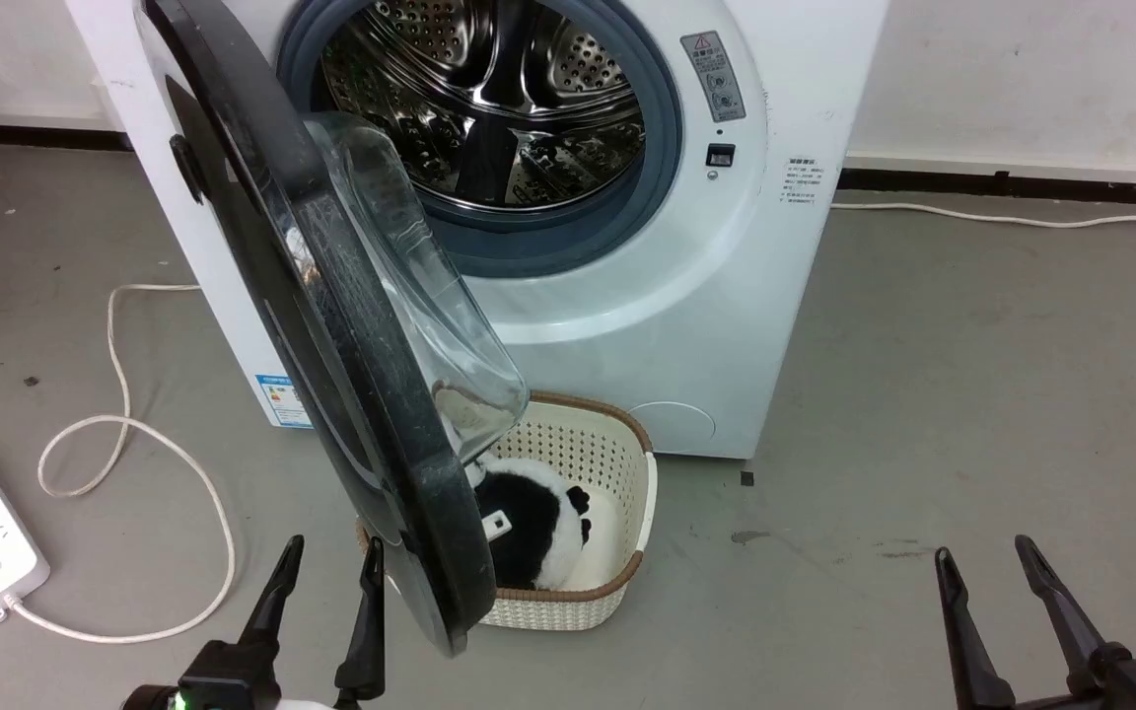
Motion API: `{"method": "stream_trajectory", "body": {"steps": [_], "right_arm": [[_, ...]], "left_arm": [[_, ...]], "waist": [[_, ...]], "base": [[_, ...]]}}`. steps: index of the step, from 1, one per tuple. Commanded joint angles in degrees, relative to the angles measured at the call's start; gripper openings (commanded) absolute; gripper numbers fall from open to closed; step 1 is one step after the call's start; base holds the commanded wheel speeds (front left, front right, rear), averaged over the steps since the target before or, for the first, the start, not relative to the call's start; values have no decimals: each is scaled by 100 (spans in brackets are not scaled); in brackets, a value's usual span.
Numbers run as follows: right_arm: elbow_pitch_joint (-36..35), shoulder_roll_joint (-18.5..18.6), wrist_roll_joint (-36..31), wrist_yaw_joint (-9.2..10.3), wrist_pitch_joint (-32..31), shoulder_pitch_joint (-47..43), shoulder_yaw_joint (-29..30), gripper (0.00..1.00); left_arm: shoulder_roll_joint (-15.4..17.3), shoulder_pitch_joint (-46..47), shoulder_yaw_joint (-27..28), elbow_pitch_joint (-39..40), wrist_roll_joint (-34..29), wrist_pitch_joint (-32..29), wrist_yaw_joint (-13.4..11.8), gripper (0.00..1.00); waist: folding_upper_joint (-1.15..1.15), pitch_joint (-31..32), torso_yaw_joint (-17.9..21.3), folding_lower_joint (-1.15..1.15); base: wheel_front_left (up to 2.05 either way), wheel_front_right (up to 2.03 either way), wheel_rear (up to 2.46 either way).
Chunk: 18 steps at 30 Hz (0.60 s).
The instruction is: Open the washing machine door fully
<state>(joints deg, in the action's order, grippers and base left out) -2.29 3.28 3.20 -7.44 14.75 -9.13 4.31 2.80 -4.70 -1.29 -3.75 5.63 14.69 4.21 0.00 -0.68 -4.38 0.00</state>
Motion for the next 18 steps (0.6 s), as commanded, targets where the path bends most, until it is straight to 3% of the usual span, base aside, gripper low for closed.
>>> {"method": "stream_trajectory", "body": {"steps": [1,12,13,14,18], "right_arm": [[-17,-38,50,-5,24,-59,-16,100],[66,-39,150,-5,25,-67,-22,100],[71,-39,150,-5,25,-68,-31,100],[77,-39,153,-5,25,-67,-42,100],[87,-40,172,-5,25,-56,-57,100]], "left_arm": [[8,23,4,-25,-28,30,12,100],[8,32,-1,-34,5,30,-14,100],[8,34,-9,-31,17,30,-22,74],[8,35,-14,-26,28,30,-29,0],[8,41,2,14,39,30,-51,0]], "waist": [[0,9,-4,0],[0,52,-3,0],[0,52,1,0],[0,54,5,0],[0,54,17,0]], "base": [[0,0,0],[0,0,0],[0,0,0],[0,0,0],[0,0,0]]}}
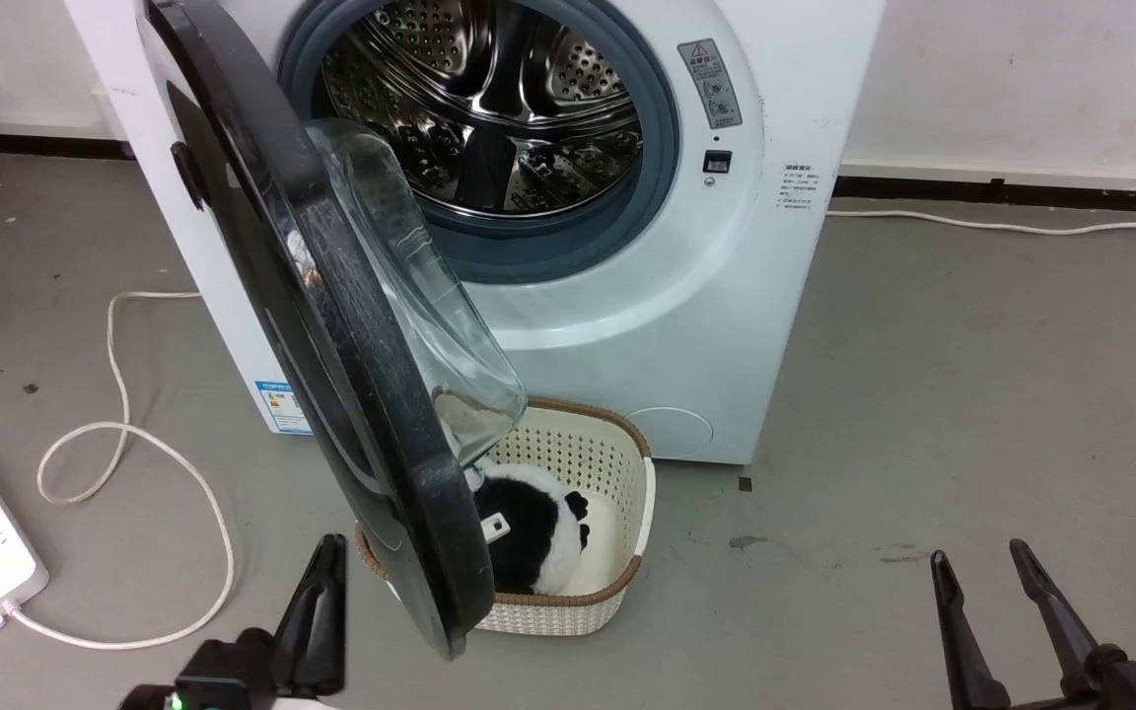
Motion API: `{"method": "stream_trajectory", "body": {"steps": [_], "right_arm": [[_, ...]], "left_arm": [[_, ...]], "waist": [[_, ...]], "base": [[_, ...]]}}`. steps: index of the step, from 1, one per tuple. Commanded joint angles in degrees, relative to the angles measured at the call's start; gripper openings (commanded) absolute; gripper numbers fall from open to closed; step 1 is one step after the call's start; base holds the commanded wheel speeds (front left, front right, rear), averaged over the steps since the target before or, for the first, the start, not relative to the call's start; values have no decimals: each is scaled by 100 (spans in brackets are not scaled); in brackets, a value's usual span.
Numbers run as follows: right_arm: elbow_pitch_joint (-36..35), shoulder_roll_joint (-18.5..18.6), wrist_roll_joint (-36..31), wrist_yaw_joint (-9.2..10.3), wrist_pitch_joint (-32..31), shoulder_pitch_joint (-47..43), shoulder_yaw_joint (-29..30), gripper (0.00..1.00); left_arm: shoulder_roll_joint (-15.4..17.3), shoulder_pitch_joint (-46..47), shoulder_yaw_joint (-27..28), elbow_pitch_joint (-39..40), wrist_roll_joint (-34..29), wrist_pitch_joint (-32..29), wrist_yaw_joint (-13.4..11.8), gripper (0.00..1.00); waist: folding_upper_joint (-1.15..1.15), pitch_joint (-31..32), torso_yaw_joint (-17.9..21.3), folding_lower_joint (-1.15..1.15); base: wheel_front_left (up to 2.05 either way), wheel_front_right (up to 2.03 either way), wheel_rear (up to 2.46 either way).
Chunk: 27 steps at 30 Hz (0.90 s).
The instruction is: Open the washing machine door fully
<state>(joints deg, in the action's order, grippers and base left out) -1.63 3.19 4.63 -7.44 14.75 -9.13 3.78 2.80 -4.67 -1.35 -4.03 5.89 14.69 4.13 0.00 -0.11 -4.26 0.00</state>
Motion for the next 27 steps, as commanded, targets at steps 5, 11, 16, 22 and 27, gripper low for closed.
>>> {"method": "stream_trajectory", "body": {"steps": [5,11,16,22,27], "right_arm": [[40,-31,37,-5,25,-26,-30,100],[49,-31,50,-5,25,2,-51,100],[54,-31,42,-5,25,31,-84,100],[40,-31,-74,-5,25,42,-106,100],[58,-31,-39,-5,25,39,-138,100]], "left_arm": [[8,106,213,491,186,30,-249,0],[8,469,659,1416,410,30,-482,0],[8,865,945,2063,428,30,-454,0],[8,1416,952,2917,459,30,-360,0],[9,1555,568,3189,425,-113,-203,0]], "waist": [[0,-2,-12,0],[0,23,-37,0],[0,46,-39,0],[0,95,-31,0],[0,130,23,0]], "base": [[0,0,0],[0,0,0],[0,0,0],[0,0,0],[0,0,0]]}}
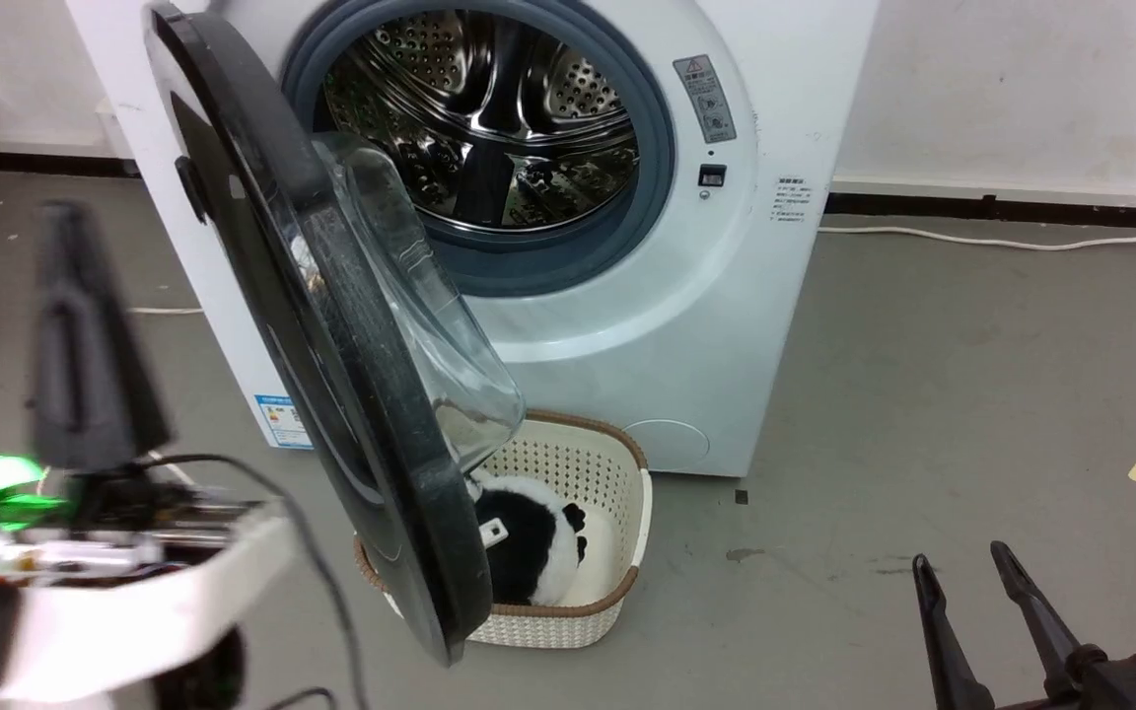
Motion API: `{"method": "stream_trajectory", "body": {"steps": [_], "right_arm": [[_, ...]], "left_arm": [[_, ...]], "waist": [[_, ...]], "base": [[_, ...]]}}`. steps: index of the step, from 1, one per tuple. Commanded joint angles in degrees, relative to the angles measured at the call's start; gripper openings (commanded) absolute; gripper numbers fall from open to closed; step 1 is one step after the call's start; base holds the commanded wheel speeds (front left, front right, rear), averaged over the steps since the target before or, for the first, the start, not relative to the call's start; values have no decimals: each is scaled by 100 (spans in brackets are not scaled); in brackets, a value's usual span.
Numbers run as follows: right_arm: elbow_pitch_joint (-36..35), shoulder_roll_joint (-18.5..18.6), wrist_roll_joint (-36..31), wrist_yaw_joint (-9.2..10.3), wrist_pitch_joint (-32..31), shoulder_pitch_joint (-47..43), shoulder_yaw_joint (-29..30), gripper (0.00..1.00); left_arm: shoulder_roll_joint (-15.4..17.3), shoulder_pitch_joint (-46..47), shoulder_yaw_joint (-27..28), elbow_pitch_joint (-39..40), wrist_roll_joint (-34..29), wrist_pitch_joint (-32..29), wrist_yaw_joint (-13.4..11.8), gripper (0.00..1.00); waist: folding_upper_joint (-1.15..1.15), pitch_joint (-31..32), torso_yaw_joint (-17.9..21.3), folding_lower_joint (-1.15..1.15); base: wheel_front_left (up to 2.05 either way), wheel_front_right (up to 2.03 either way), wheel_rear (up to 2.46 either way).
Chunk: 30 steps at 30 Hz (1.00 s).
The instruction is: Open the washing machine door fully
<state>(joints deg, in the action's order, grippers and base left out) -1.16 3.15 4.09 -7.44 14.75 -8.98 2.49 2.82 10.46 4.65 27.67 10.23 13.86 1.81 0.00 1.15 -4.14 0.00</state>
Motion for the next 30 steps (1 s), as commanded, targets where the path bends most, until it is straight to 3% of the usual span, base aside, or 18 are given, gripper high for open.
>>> {"method": "stream_trajectory", "body": {"steps": [1,8,16,30], "right_arm": [[15,-27,23,-5,25,25,-16,100],[3,-27,73,-5,25,35,-35,100],[22,-27,76,-5,25,45,-24,100],[46,-27,133,-5,25,108,-39,100]], "left_arm": [[6,39,-153,48,-17,-112,56,0],[6,-294,-1242,-166,22,-606,56,0],[6,-813,-2355,-1355,278,-1003,-80,0],[6,-597,-2416,-3343,617,-760,-532,0]], "waist": [[0,7,25,0],[0,-8,112,0],[0,-72,177,0],[0,-266,163,0]], "base": [[0,0,0],[0,0,0],[0,0,0],[0,0,0]]}}
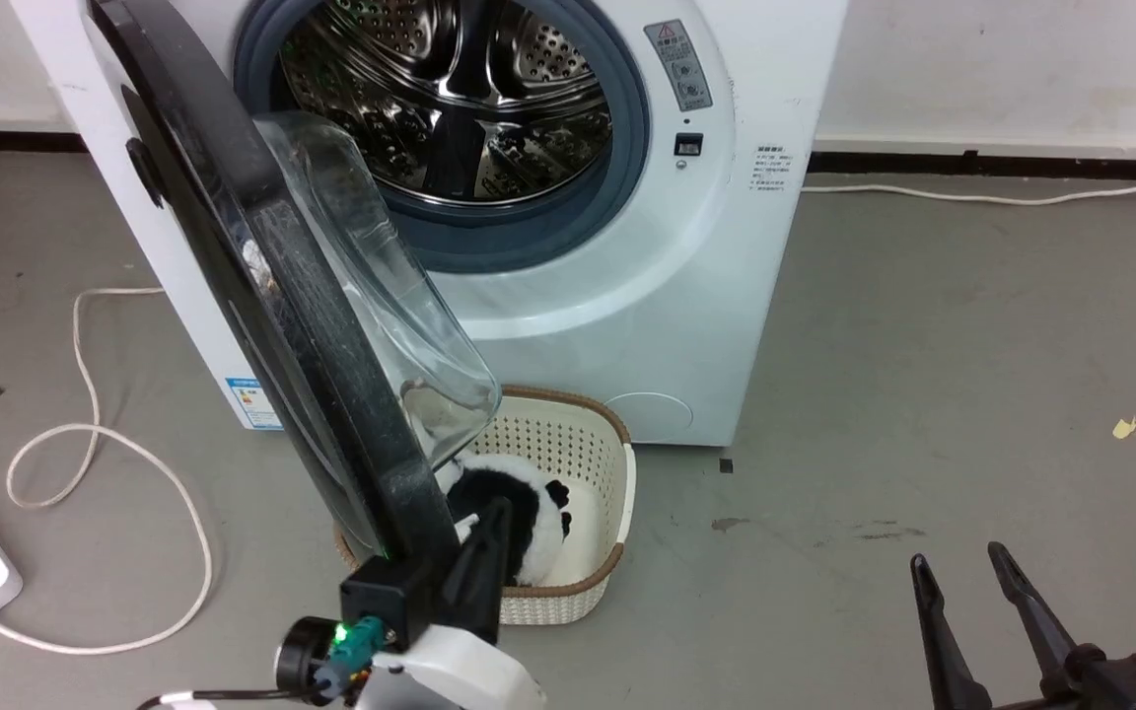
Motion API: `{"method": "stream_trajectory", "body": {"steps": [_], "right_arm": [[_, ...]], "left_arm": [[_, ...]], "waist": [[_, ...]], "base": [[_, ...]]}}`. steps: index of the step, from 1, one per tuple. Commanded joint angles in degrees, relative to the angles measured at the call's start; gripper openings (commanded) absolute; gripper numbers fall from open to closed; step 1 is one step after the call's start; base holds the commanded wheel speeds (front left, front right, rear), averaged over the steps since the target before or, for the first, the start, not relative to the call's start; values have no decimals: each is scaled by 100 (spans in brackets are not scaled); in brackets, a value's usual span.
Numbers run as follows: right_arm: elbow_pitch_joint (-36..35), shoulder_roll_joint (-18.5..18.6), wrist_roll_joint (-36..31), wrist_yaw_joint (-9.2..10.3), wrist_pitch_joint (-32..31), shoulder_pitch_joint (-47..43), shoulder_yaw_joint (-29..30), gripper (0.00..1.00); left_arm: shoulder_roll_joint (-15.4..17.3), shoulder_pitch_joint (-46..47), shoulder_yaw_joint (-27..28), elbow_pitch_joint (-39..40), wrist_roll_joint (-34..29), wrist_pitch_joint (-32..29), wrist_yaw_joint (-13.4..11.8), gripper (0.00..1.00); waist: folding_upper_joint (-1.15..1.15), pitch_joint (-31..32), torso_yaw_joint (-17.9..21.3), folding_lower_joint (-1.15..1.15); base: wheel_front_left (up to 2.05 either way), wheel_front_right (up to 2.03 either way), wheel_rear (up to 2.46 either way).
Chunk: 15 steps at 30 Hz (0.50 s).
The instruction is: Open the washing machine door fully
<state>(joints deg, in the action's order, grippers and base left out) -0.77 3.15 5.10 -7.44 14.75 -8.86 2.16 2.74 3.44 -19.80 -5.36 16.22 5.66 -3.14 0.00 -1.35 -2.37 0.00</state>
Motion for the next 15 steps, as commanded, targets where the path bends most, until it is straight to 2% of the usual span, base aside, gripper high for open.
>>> {"method": "stream_trajectory", "body": {"steps": [1,8,15], "right_arm": [[12,-27,36,-5,25,99,-12,100],[42,-27,58,-5,25,60,16,100],[79,-27,104,-5,25,-24,12,100]], "left_arm": [[16,135,60,-112,26,116,-48,0],[53,153,123,-385,88,341,-45,0],[132,-71,125,-366,158,354,-56,0]], "waist": [[0,-27,-31,0],[0,50,-323,0],[0,220,-895,0]], "base": [[0,0,0],[0,0,0],[0,0,0]]}}
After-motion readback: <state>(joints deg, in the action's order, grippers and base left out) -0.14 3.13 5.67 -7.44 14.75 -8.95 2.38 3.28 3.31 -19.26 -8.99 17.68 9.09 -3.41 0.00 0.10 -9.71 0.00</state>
